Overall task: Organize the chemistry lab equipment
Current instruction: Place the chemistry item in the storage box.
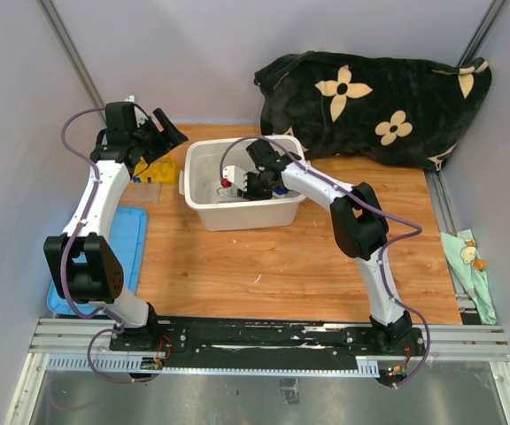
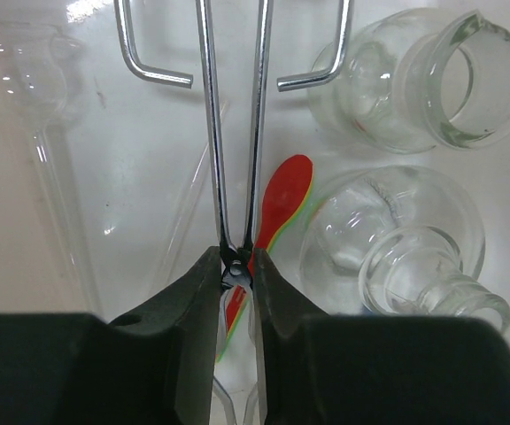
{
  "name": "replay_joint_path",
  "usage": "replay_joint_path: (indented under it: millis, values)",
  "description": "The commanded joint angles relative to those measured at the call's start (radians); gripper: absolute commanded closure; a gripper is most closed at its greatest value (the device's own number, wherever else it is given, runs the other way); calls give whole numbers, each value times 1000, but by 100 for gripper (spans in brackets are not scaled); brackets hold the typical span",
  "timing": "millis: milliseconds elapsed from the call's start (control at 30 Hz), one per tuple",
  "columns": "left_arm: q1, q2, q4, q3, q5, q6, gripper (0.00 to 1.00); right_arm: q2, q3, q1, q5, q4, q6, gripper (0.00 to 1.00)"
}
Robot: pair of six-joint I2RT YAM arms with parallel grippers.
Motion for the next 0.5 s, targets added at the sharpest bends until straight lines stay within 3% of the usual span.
replay_joint_path:
  millis: [0, 467]
  values:
    - [12, -19, 9, -13, 22, 5, 22, -12, -7, 16, 15, 8, 14, 79]
    - [12, -18, 14, -4, 35, 0, 23, -106, 4, 15, -30, -6, 69, 74]
